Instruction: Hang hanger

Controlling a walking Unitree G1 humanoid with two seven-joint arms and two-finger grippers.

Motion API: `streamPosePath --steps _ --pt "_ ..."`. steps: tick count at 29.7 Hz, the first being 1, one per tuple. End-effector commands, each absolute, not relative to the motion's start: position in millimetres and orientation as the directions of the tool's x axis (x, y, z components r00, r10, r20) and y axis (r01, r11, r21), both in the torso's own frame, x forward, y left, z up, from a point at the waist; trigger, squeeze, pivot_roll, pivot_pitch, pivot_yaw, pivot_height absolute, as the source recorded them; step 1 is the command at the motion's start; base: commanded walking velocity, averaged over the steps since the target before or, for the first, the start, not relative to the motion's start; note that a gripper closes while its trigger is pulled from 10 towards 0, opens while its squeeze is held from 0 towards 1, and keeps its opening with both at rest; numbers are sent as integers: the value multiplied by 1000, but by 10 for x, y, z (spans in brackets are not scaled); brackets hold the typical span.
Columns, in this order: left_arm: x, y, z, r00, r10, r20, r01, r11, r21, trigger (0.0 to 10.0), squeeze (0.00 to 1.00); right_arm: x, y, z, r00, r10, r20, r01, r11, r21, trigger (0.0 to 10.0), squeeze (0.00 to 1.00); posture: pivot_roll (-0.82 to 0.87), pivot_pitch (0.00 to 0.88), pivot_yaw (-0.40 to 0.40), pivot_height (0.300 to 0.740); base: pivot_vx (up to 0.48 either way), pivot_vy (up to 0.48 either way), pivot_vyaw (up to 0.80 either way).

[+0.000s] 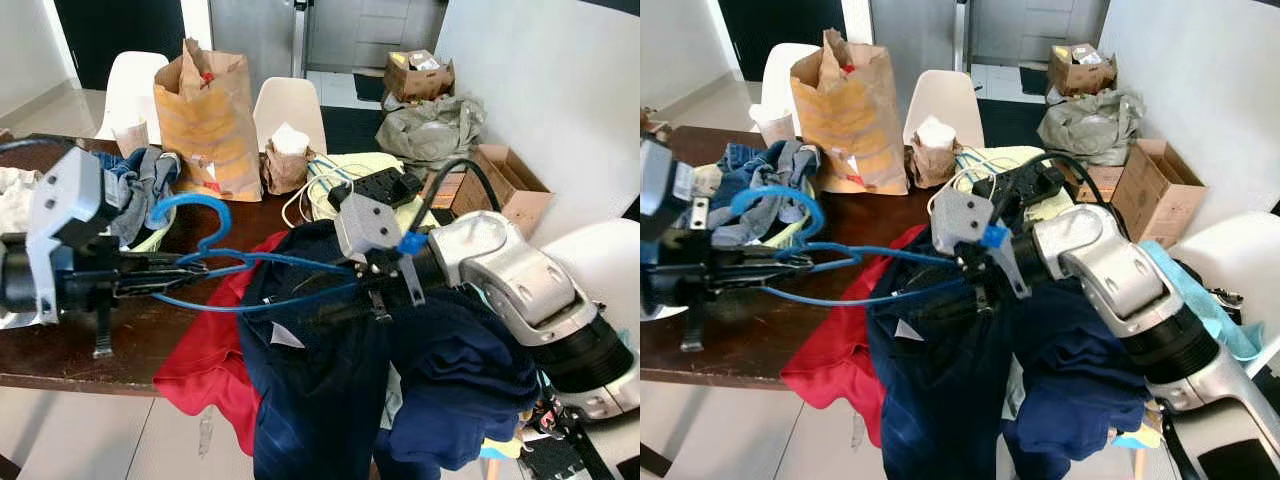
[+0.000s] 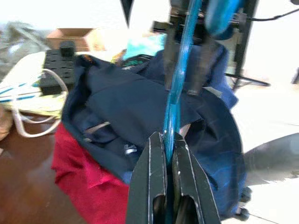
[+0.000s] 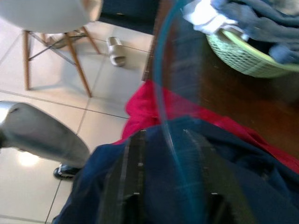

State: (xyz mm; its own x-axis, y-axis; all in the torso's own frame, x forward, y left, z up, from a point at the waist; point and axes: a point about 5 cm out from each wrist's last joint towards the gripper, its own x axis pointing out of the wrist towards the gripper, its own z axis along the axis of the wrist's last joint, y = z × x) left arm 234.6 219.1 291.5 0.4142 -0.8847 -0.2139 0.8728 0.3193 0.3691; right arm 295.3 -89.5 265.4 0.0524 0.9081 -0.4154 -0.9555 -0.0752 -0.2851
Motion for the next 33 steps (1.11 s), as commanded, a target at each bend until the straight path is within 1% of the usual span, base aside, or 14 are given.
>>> streamPosePath --steps 1,8,10,14,15,16,17,18,24,28,29,31,32,33 --pt "2328 2073 2920 358 -913 -195 883 263 388 10000 0 2849 -728 2730 -26 918 -396 -936 -162 -312 0 0 17 0 -49 740 0 0 0" --pt "2331 2087 2904 357 -909 -216 884 253 394 10000 0 2899 -753 2728 31 916 -399 -940 -109 -324 0 0 19 0 -47 740 0 0 0" --pt "2332 2117 2887 371 -900 -231 881 262 394 10000 0 2952 -770 2751 70 916 -396 -938 -74 -338 0 0 22 1 -46 740 0 0 0" --pt "2336 2130 2880 376 -896 -235 880 266 393 10000 0 2967 -774 2761 85 916 -393 -938 -60 -342 0 0 22 1 -46 740 0 0 0" --pt "2336 2162 2870 365 -898 -244 902 277 331 10000 71 2975 -779 2771 90 916 -390 -937 -55 -345 0 0 24 3 -46 740 0 0 0" --pt "2334 2184 2864 355 -901 -250 916 283 284 10000 71 2979 -782 2778 92 917 -389 -937 -52 -346 0 0 24 3 -46 740 0 0 0" --pt "2321 2220 2868 345 -904 -252 928 289 236 10000 1000 2993 -788 2794 99 919 -382 -935 -45 -351 0 0 25 4 -47 740 0 0 0" --pt "2310 2242 2872 339 -907 -251 934 292 207 10000 1000 3002 -792 2805 103 920 -378 -934 -41 -354 0 0 25 4 -47 740 0 0 0" --pt "2307 2311 2892 363 -895 -260 924 311 221 10000 1000 3024 -810 2824 114 922 -371 -932 -30 -360 0 0 28 6 -48 740 0 0 0" --pt "2315 2421 2943 423 -865 -270 894 351 277 10000 1000 3038 -832 2833 121 920 -372 -930 -26 -367 0 0 30 7 -48 740 0 0 0" --pt "2317 2476 2973 452 -848 -277 878 368 305 10000 1000 3041 -838 2835 123 920 -373 -929 -26 -369 0 0 30 8 -49 740 0 0 0" --pt "2317 2476 2973 452 -848 -277 878 368 305 10000 1000 3041 -838 2835 123 920 -373 -929 -26 -369 0 0 30 8 -49 740 0 0 0" --pt "2314 2521 3011 476 -834 -278 863 383 329 10000 1000 3044 -843 2834 126 918 -375 -928 -25 -372 0 0 31 9 -49 740 0 0 0" --pt "2314 2521 3011 476 -834 -278 863 383 329 10000 1000 3044 -843 2834 126 918 -375 -928 -25 -372 0 0 31 9 -49 740 0 0 0"
